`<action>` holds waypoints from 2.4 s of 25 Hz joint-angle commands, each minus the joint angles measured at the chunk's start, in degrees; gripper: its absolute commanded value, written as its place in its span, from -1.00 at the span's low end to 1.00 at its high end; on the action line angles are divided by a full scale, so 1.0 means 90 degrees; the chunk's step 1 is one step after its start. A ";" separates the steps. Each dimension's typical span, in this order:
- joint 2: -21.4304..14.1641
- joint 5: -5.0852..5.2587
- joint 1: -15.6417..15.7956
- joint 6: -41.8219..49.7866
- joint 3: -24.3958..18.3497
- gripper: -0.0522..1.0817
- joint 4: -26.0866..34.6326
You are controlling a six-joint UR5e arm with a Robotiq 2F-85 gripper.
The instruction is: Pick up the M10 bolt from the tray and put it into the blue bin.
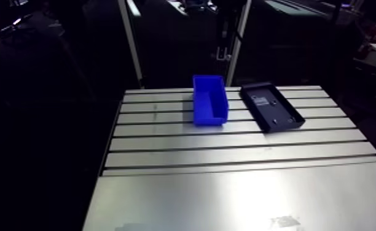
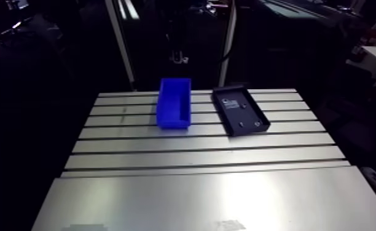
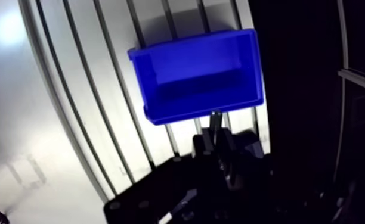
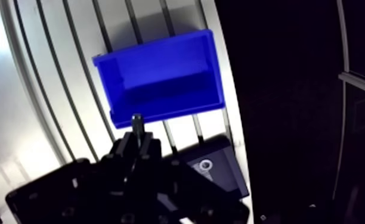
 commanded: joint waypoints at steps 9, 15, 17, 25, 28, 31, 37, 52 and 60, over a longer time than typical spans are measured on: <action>0.0303 0.0005 0.0173 -0.0014 0.0373 0.85 -0.0660; 0.0499 0.0005 0.0163 0.0005 0.0373 0.85 -0.0669; 0.0538 0.0015 0.0153 0.0005 0.0373 0.85 -0.0787; 0.0723 0.0015 0.0143 0.0015 0.0607 0.85 -0.1187; 0.0821 0.0025 0.0153 0.0054 0.0715 0.85 -0.1343; 0.0919 0.0025 0.0153 0.0084 0.0783 0.85 -0.1461; 0.1065 0.0015 0.0134 0.0093 0.0842 0.85 -0.1597; 0.1192 -0.0004 0.0134 0.0084 0.1115 0.83 -0.1851; 0.1231 -0.0004 0.0124 0.0054 0.1115 0.60 -0.1861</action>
